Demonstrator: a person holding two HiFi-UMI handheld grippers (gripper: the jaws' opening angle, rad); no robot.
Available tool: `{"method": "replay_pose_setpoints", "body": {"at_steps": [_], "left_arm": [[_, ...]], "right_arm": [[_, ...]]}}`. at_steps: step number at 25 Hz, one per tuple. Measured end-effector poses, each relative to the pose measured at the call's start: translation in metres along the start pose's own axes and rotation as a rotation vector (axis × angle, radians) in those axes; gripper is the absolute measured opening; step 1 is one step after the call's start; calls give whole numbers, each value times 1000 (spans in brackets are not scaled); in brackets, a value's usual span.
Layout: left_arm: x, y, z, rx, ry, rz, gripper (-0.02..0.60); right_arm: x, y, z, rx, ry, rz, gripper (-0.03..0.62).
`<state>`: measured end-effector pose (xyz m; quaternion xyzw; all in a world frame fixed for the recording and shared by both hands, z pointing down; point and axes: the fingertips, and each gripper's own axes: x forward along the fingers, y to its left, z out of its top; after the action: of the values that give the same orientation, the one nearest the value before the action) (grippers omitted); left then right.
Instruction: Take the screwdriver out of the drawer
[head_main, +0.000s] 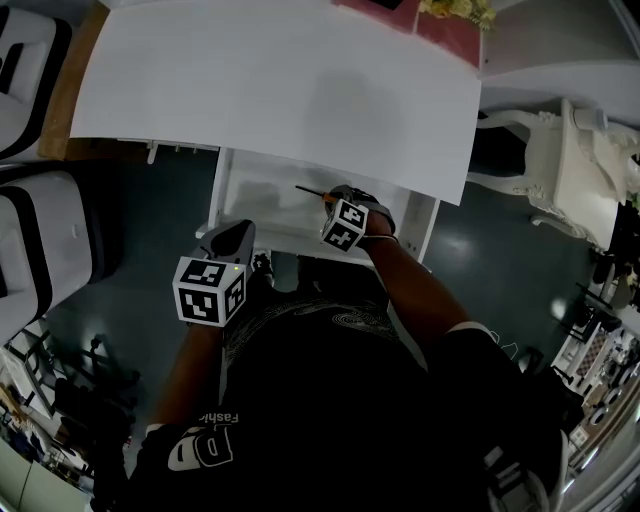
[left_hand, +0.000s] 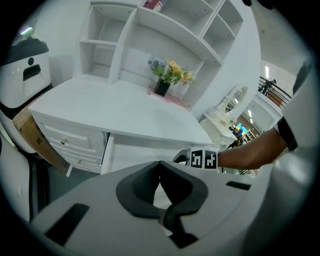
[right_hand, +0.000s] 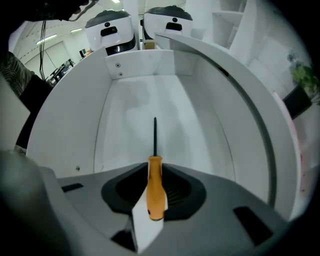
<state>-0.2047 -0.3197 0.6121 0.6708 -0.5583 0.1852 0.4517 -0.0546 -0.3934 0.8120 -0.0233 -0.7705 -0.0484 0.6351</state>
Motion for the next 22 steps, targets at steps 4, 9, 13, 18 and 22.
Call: {"method": "replay_pose_setpoints", "body": {"at_steps": [4,9,13,18,22], "left_arm": [[-2,1,-2,-19,-3,6,14],[-7,5,-3,-41,-19,18,14],[-12,5,-4,-55,-35,23,14],[-20,2,-8,-58,-54,21,14],[-29,0,-11,-47,-65,14,14]], "right_arm": [[4,-1,2,-44,24,14,94],[8,0,4,-70,42,39,94],[10,1,4,-100,70,75,91],[10,3,6,-123,94,91,95],[6,6,7,-125,73,48,82]]}}
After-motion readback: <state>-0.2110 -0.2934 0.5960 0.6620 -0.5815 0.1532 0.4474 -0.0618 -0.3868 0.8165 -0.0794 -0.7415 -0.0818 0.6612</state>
